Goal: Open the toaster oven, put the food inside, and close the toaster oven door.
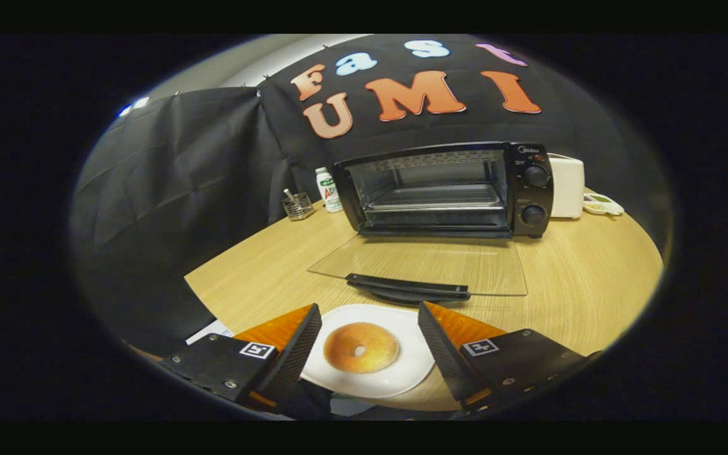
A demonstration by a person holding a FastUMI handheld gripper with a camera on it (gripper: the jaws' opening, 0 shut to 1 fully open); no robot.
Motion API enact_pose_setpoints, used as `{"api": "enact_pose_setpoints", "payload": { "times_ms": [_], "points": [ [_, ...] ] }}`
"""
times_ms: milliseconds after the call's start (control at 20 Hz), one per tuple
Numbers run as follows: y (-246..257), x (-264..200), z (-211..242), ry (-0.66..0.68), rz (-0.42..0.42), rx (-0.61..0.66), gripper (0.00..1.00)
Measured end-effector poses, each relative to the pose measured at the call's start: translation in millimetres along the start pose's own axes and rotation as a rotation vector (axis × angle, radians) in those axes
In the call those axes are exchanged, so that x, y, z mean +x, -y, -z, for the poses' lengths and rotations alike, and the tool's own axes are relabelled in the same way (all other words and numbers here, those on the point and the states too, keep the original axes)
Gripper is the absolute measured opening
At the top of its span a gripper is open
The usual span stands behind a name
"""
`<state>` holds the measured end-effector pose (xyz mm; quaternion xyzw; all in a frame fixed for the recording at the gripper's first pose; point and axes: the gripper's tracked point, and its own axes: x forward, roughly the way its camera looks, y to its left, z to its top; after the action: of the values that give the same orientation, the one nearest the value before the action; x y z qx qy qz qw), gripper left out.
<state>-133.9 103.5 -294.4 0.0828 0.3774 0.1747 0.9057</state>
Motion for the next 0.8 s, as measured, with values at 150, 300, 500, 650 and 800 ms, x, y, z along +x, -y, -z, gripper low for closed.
{"api": "enact_pose_setpoints", "payload": {
  "times_ms": [150, 300, 500, 650, 800],
  "points": [
    [-7.9, -5.1, 14.9, -0.031, -0.012, -0.035, 0.92],
    [-9.8, -5.2, 36.6, -0.088, 0.001, -0.058, 0.93],
    [-6.8, -5.4, 48.2, -0.111, 0.039, -0.048, 0.92],
    [-3.4, -2.0, 55.5, -0.117, 0.079, -0.076, 0.90],
    [-3.5, -0.3, 57.0, -0.121, 0.095, -0.101, 0.78]
  ]
}}
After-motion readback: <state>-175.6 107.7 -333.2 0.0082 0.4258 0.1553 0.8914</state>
